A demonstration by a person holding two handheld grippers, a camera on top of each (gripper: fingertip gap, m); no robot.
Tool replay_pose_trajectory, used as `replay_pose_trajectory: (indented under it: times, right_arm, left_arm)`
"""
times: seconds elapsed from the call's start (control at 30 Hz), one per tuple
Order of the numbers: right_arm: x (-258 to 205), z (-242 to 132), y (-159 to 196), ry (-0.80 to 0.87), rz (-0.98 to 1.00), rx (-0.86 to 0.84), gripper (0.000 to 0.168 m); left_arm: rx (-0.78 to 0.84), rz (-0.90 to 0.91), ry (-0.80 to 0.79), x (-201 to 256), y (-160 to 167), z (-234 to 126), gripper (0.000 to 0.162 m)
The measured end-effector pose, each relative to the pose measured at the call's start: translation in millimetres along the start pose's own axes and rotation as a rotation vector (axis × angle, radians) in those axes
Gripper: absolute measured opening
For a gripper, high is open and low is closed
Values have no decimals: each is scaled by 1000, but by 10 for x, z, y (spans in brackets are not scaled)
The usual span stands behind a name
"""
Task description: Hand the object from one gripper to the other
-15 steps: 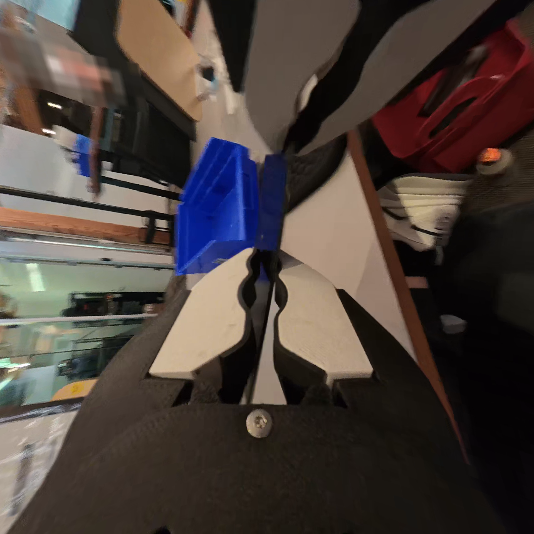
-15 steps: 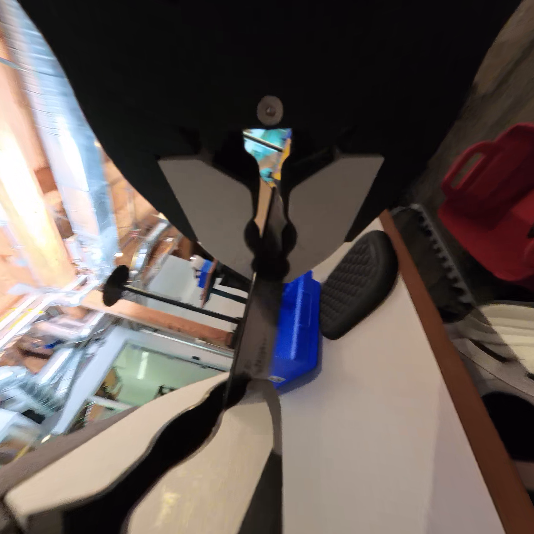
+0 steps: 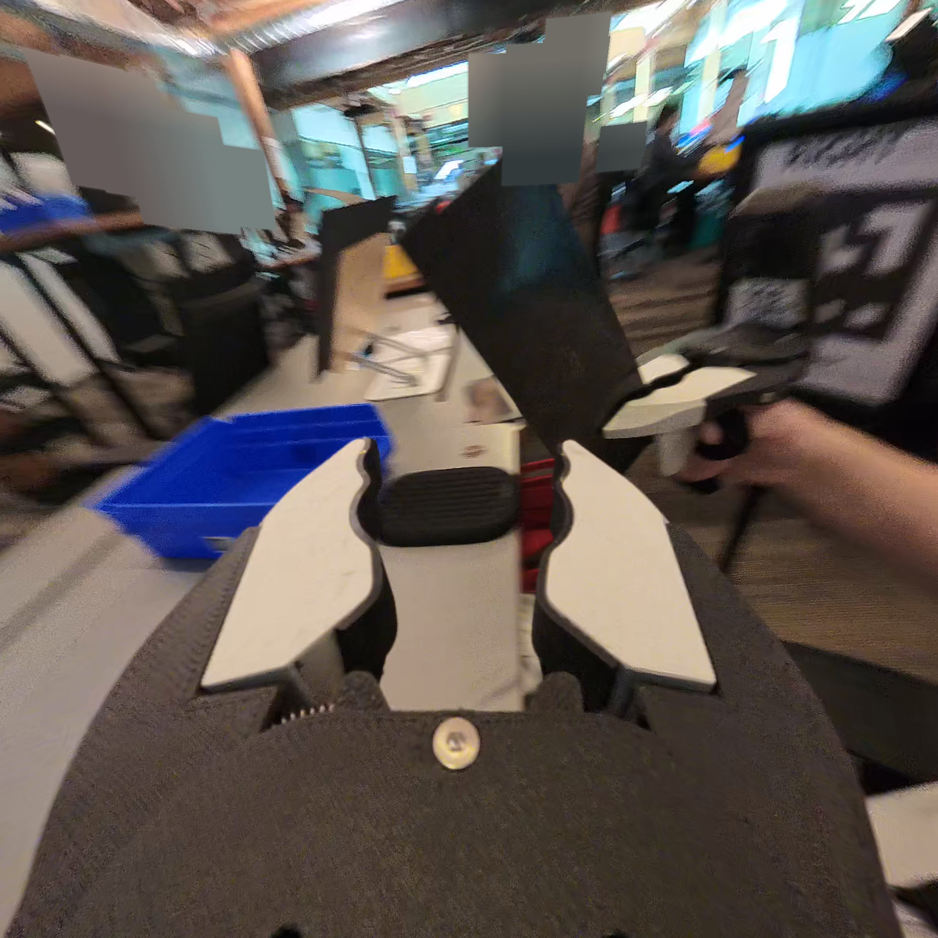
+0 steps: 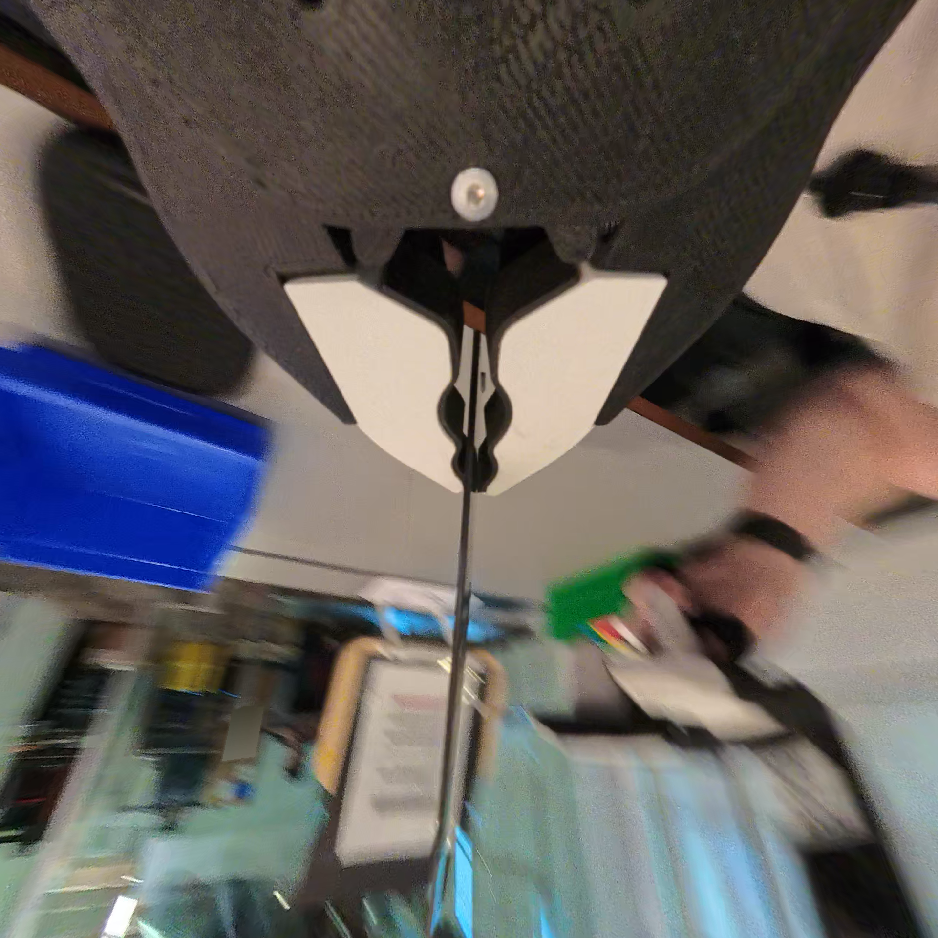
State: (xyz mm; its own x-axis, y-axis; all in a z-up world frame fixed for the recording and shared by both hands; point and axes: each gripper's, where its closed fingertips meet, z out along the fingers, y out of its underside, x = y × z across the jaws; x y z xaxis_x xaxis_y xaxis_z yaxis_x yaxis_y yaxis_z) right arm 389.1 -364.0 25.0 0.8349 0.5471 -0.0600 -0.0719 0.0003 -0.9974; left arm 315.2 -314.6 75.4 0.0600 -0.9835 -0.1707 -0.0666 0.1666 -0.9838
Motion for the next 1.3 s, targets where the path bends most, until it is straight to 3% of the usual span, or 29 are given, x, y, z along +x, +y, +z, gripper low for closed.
replay_pose_trajectory:
  times: [0.1, 0.23, 0.4, 0.5, 0.57, 0.63, 0.67, 0.73, 0.83, 0.97, 1.13, 1.3]
  right_arm:
    - [-158, -18, -150, -198, 271, 213, 2]
    - [-168, 43, -186, -272, 429, 352, 3]
    - [-220, 151, -170, -320, 497, 403, 2]
    - [-272, 208, -163, -319, 469, 412, 2]
    - [-281, 253, -126, -284, 424, 392, 2]
    - [-277, 262, -97, -244, 355, 373, 3]
    - [-254, 257, -82, -210, 306, 356, 6]
    - [-171, 196, -89, -117, 176, 336, 31]
    - [-73, 33, -100, 17, -151, 268, 47]
    - [72, -71, -23, 246, -821, 78, 57]
    - [129, 105, -28, 501, -1628, -133, 65]
    - [93, 270, -158, 501, -1747, -73, 64]
  left_arm:
    - [42, -305, 263, 204, 95, 88, 66]
    - [87, -562, 488, 428, 200, 216, 51]
    - [28, -570, 527, 644, 407, 390, 43]
    - [6, -573, 585, 767, 439, 426, 24]
    - [-1, -553, 609, 806, 452, 429, 1]
    - [-19, -541, 619, 812, 477, 419, 1]
    - [-38, -535, 608, 788, 502, 415, 1]
    - [-96, -507, 581, 716, 589, 379, 1]
    - [-189, -519, 583, 590, 690, 231, 1]
    - [-255, -633, 628, 476, 695, 1, 1]
    - [-306, -779, 747, 597, 696, -152, 1]
    - [-392, -850, 843, 805, 803, -217, 2]
